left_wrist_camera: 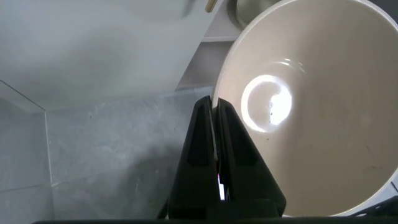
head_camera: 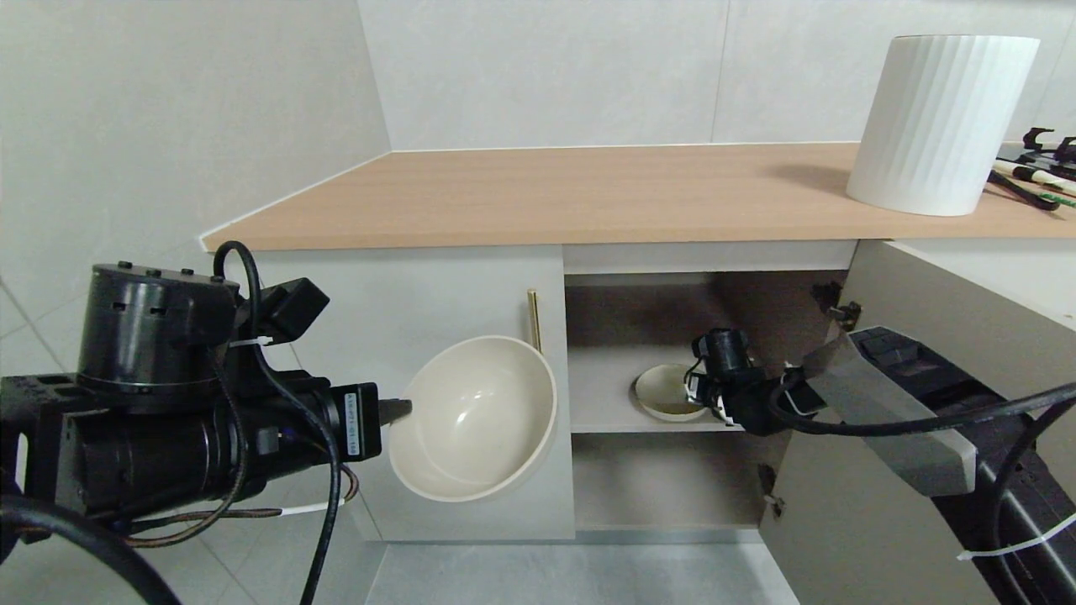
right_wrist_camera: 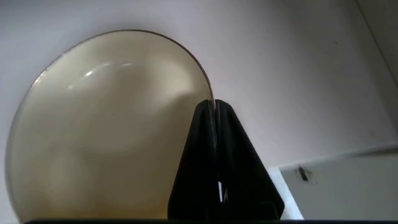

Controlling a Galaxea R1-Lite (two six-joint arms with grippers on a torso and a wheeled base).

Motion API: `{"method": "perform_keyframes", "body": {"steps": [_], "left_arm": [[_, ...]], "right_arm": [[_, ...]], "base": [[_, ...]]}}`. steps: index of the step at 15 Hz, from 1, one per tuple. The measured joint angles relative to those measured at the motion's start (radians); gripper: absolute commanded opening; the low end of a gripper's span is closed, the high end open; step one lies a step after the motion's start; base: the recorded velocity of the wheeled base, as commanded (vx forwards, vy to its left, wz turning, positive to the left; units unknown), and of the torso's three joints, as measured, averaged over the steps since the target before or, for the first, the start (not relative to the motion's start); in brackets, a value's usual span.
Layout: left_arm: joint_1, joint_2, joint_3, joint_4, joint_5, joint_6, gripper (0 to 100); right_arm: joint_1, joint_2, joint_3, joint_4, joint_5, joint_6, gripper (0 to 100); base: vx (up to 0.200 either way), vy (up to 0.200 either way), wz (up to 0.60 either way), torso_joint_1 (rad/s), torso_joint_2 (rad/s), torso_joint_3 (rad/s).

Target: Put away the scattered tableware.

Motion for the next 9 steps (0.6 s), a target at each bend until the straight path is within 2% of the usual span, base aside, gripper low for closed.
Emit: {"method": "perform_keyframes", "body": {"steps": [5, 6, 9], "left_arm": [[-0.003, 0.006, 0.000, 0.000, 0.001, 0.000, 0], [-0.003, 0.006, 0.000, 0.000, 0.001, -0.001, 0], [-0.003, 0.006, 0.000, 0.000, 0.001, -0.001, 0]], "right_arm": [[-0.013, 0.037, -0.056, 0.000, -0.008, 0.007, 0], [-0.015, 0.040, -0.062, 0.001, -0.010, 0.008, 100], [-0.016, 0.043, -0.066, -0.002, -0.014, 0.023, 100]], "base": [[0.000, 0.000, 0.00, 0.000, 0.00, 0.000], [0.000, 0.000, 0.00, 0.000, 0.00, 0.000], [0.000, 0.000, 0.00, 0.000, 0.00, 0.000]]}}
